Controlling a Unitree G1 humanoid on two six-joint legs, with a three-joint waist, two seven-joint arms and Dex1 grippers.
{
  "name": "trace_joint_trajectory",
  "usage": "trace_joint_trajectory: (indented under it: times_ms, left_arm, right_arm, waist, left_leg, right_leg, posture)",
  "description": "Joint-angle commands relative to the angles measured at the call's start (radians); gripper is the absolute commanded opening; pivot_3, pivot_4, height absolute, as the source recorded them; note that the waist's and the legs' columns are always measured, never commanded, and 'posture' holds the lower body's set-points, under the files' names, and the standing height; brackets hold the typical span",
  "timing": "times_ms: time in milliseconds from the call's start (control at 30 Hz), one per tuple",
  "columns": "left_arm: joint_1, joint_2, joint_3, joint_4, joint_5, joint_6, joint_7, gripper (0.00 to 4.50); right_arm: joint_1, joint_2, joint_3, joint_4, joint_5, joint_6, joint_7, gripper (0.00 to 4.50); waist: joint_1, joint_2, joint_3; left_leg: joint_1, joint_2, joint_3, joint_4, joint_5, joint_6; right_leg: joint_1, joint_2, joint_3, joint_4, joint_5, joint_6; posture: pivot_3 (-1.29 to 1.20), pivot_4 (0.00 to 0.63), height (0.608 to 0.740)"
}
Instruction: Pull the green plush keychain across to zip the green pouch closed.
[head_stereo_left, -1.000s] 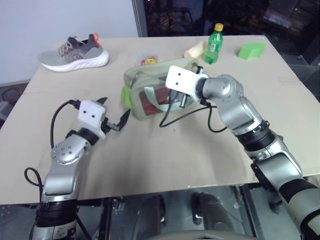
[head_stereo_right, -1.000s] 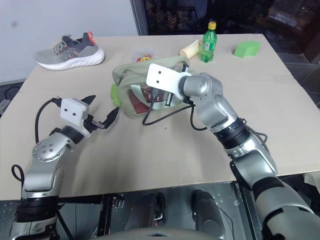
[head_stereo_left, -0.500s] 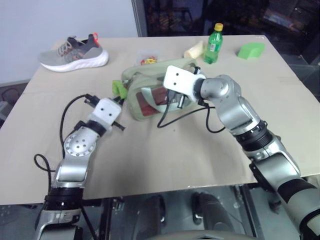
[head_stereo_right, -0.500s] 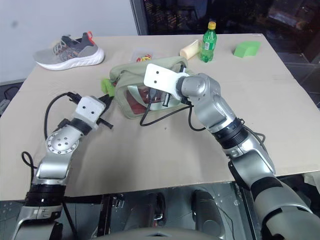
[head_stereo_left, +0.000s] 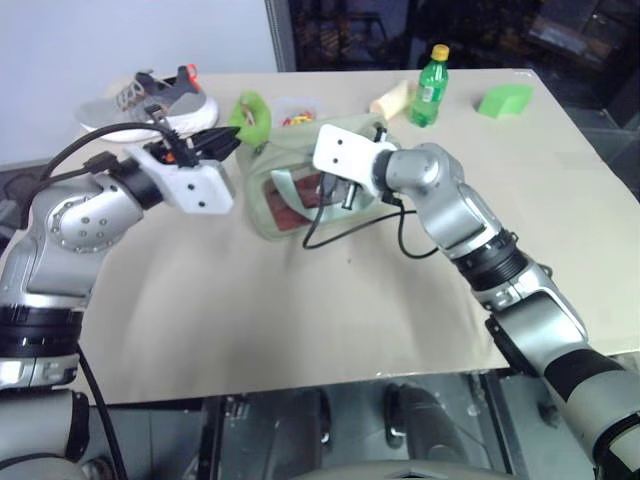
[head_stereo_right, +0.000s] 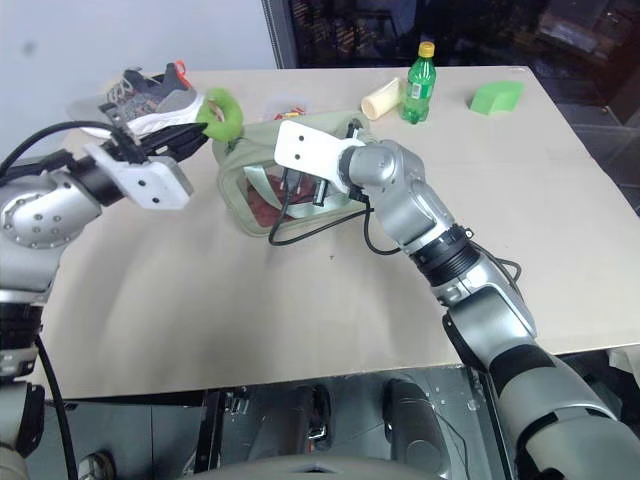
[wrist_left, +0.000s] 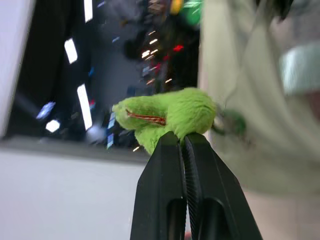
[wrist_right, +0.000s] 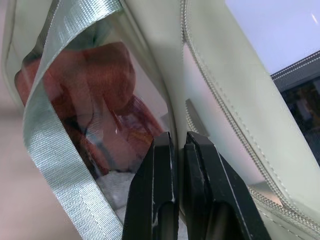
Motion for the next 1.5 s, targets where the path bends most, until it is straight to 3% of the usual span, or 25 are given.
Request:
trace_joint_trajectory:
  times_ms: [33, 67, 267, 433, 667, 767, 867, 1000, 1033, 1133, 1233, 1500]
  left_arm:
    - [-0.064, -0.021, -0.017, 0.044, 0.010, -0.026, 0.005, 1.23]
    - [-0.068, -0.027, -0.019, 0.046, -0.003, -0.023, -0.006, 1.66]
    - [0.023, -0.052, 0.066, -0.042, -0.252, 0.094, -0.107, 1.66]
    - [0.047, -0.070, 0.064, -0.028, -0.229, 0.076, -0.098, 1.66]
    - [-0.134, -0.160, -0.011, 0.140, -0.151, -0.079, -0.066, 1.66]
    - [-0.161, -0.202, 0.007, 0.167, -0.265, 0.003, -0.121, 1.66]
    - [-0.069, -0.190, 0.120, 0.096, -0.490, 0.233, -0.187, 1.66]
    - [0.186, -0.176, 0.289, -0.092, -0.714, 0.525, -0.175, 2.85]
    - [0.273, -0.189, 0.332, -0.160, -0.751, 0.580, -0.152, 2.85]
    - [0.471, -0.217, 0.399, -0.311, -0.778, 0.654, -0.115, 2.85]
    - [0.587, -0.285, 0.378, -0.411, -0.785, 0.704, -0.065, 2.85]
    - [0.552, -0.385, 0.272, -0.400, -0.680, 0.738, 0.028, 2.85]
  right_arm:
    - [-0.017, 0.007, -0.018, -0.022, 0.011, -0.016, -0.009, 0.00]
    - [-0.016, 0.007, -0.020, -0.025, 0.011, -0.013, -0.009, 0.00]
    - [-0.010, -0.001, -0.032, -0.044, 0.020, 0.001, -0.008, 0.00]
    - [-0.004, 0.004, -0.034, -0.055, 0.036, 0.005, -0.001, 0.00]
    - [0.012, 0.005, -0.036, -0.090, 0.056, 0.028, 0.018, 0.00]
    - [0.021, 0.000, -0.030, -0.104, 0.056, 0.040, 0.021, 0.00]
    - [0.026, -0.005, -0.033, -0.119, 0.056, 0.051, 0.022, 0.00]
    - [0.029, -0.012, -0.037, -0.122, 0.054, 0.055, 0.018, 0.00]
    - [0.029, -0.014, -0.037, -0.121, 0.055, 0.055, 0.016, 0.00]
    - [0.029, -0.016, -0.039, -0.120, 0.057, 0.055, 0.012, 0.00]
    - [0.024, -0.018, -0.038, -0.111, 0.062, 0.049, 0.013, 0.00]
    - [0.021, -0.024, -0.032, -0.110, 0.064, 0.046, 0.019, 0.00]
  waist:
    - [-0.001, 0.000, 0.000]
    - [-0.003, 0.000, 0.000]
    - [-0.001, 0.000, 0.000]
    - [0.001, 0.000, 0.000]
    - [0.005, -0.001, 0.000]
    - [0.001, 0.000, 0.000]
    - [-0.007, 0.000, 0.000]
    - [-0.021, -0.001, 0.000]
    - [-0.020, -0.001, 0.000]
    - [-0.012, -0.001, 0.000]
    - [0.006, -0.003, -0.001]
    - [0.012, -0.003, -0.001]
  left_leg:
    - [0.000, -0.001, 0.000, 0.000, 0.000, 0.000]
    - [0.000, -0.001, 0.000, 0.000, 0.000, 0.000]
    - [0.000, 0.001, 0.001, 0.000, 0.001, -0.001]
    - [0.001, 0.001, 0.001, 0.000, 0.001, -0.001]
    - [0.000, 0.000, 0.001, 0.001, 0.001, -0.001]
    - [0.000, 0.000, 0.001, 0.001, 0.002, -0.003]
    - [0.000, 0.001, 0.001, 0.002, 0.002, -0.004]
    - [0.002, 0.002, -0.001, 0.002, 0.002, -0.004]
    - [0.001, 0.002, -0.003, 0.002, 0.002, -0.004]
    - [0.001, 0.003, -0.004, 0.002, 0.002, -0.004]
    - [0.001, 0.002, -0.007, 0.002, 0.002, -0.003]
    - [0.002, 0.001, -0.008, 0.005, -0.001, -0.003]
  right_leg:
    - [0.000, 0.001, 0.000, 0.000, 0.000, 0.000]
    - [0.000, 0.001, 0.000, 0.000, 0.000, 0.000]
    - [0.000, 0.003, 0.002, 0.000, 0.000, 0.001]
    - [0.000, 0.003, 0.002, 0.001, -0.001, 0.002]
    - [0.000, 0.003, 0.001, 0.001, 0.000, 0.000]
    - [0.000, 0.003, 0.002, 0.001, 0.000, 0.000]
    - [0.000, 0.004, 0.002, 0.001, 0.000, 0.000]
    - [0.000, 0.005, 0.004, 0.002, 0.000, 0.001]
    - [0.000, 0.005, 0.004, 0.002, 0.000, 0.001]
    - [0.000, 0.001, 0.004, 0.002, 0.000, 0.001]
    - [0.001, 0.000, 0.001, 0.002, -0.001, -0.001]
    - [0.004, 0.001, -0.002, 0.002, -0.002, -0.004]
  posture:
    - [0.00, 0.150, 0.740]
    - [0.00, 0.150, 0.740]
    - [0.00, 0.150, 0.740]
    - [0.00, 0.150, 0.740]
    - [0.00, 0.150, 0.740]
    - [0.00, 0.150, 0.740]
    - [0.00, 0.150, 0.740]
    - [0.00, 0.150, 0.740]
    - [0.00, 0.150, 0.740]
    - [0.00, 0.150, 0.740]
    - [0.00, 0.150, 0.740]
    - [0.00, 0.150, 0.740]
